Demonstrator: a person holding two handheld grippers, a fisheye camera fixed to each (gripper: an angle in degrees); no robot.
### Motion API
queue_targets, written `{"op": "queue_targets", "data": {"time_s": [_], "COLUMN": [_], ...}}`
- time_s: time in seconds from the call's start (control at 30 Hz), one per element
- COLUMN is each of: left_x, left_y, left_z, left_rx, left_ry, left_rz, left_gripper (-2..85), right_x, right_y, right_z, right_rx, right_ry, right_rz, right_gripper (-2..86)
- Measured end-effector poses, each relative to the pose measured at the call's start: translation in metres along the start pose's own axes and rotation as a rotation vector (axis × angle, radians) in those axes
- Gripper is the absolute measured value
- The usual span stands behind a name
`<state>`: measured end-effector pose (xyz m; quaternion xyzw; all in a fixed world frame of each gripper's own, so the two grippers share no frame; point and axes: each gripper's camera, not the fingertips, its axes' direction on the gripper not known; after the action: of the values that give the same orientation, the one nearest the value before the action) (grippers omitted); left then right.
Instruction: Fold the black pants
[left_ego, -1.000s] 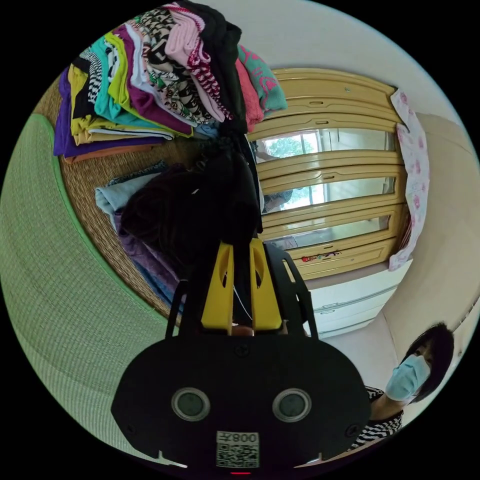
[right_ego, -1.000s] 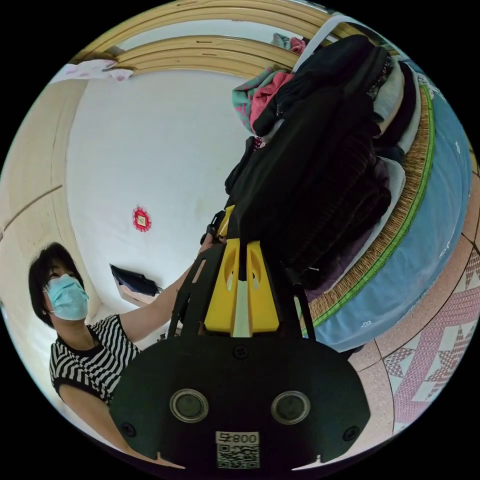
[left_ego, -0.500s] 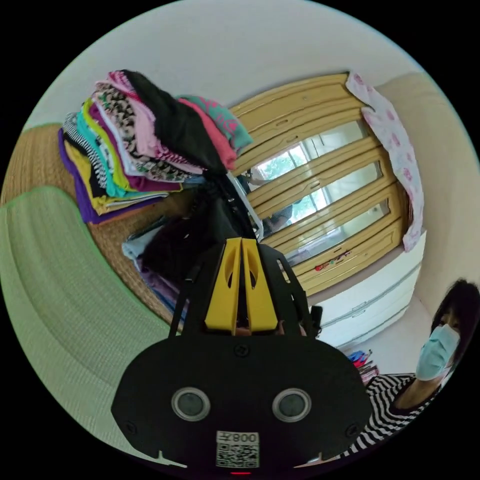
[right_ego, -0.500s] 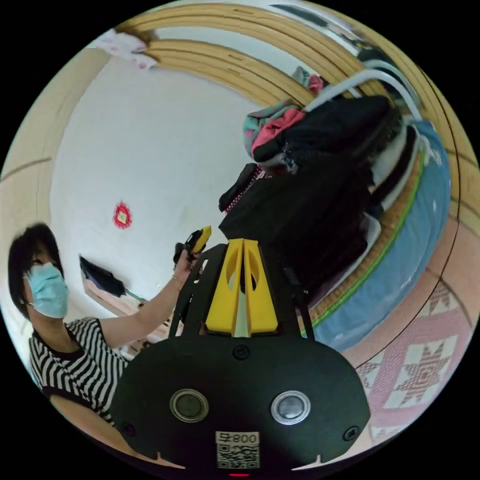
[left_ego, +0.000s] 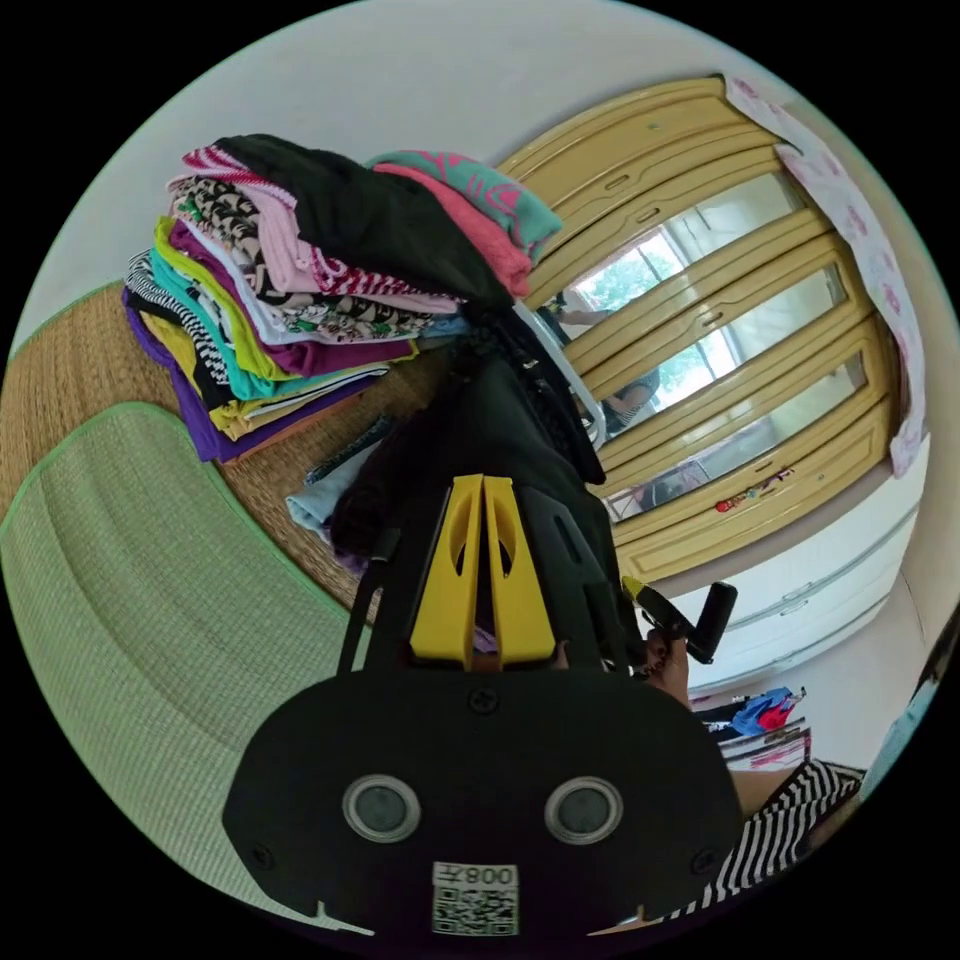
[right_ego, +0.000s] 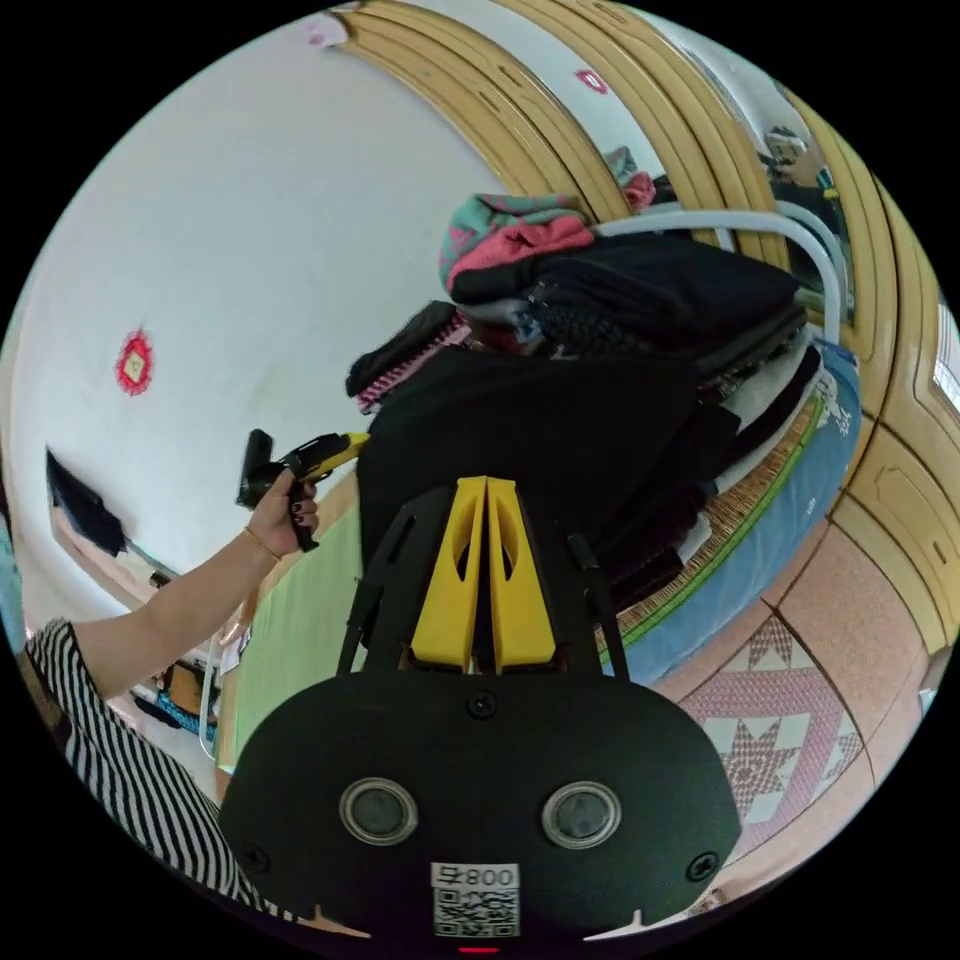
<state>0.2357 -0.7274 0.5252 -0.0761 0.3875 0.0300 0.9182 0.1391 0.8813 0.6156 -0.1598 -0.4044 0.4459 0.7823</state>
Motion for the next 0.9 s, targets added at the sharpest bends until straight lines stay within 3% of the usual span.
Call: {"op": "queue_targets", "data": {"time_s": [0.17, 0.5, 0.6, 0.77, 0.9], "left_x": [0.004, 0.025, 0.03, 0.024, 0.023], "left_y": [0.009, 0.092, 0.16, 0.297, 0.355], "left_z": [0.021, -0.028, -0.038, -0.027, -0.019], "left_rx": [-0.068, -0.078, -0.185, -0.507, -0.6], "left_ry": [-0.054, -0.087, -0.219, -0.507, -0.656], "left_rz": [0.016, 0.168, 0.198, 0.118, 0.064], "left_gripper": [0.0, 0.0, 0.0, 0.1, 0.1], "right_x": [-0.028, -0.069, -0.098, -0.151, -0.182], "right_y": [0.026, 0.04, 0.053, 0.071, 0.075], "right_z": [0.007, -0.026, -0.041, -0.058, -0.077], "right_rx": [-0.1, -0.007, 0.002, -0.027, 0.015], "right_ry": [0.078, 0.02, 0.019, 0.067, 0.046], "right_rz": [-0.088, -0.104, -0.166, -0.272, -0.291], "right_gripper": [0.0, 0.1, 0.1, 0.1, 0.2]}}
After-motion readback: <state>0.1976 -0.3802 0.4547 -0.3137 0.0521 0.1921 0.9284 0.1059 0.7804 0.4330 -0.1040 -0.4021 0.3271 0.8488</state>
